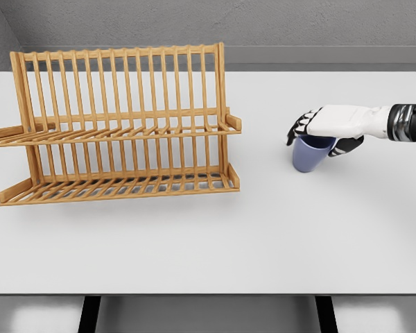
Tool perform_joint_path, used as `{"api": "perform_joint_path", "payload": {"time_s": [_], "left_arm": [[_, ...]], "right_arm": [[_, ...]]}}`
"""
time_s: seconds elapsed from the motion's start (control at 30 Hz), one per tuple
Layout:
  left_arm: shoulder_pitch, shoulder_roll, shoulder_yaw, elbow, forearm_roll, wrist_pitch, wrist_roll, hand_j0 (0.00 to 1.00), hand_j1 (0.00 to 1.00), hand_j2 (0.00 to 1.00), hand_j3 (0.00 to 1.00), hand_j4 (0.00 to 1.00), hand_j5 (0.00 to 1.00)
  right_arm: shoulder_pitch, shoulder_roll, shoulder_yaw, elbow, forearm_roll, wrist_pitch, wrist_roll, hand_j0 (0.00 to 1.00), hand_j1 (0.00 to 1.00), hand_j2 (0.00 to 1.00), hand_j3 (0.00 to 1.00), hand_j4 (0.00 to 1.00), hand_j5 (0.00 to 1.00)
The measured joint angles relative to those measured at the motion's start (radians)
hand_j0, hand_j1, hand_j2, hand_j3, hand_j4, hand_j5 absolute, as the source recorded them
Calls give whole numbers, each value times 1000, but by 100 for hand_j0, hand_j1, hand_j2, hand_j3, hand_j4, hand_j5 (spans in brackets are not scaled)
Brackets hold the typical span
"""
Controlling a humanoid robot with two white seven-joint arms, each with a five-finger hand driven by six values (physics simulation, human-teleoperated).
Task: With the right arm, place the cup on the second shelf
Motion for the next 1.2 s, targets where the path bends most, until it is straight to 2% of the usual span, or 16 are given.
{"api": "perform_joint_path", "payload": {"time_s": [0.6,1.2], "left_arm": [[0,0,0,0,0,0,0,100,100,100,100,100,100],[0,0,0,0,0,0,0,100,100,100,100,100,100]], "right_arm": [[-17,-9,-52,-33,-4,-1,0,65,65,65,65,65,65],[-48,-15,-203,-116,-5,-1,0,66,66,66,66,66,66]]}}
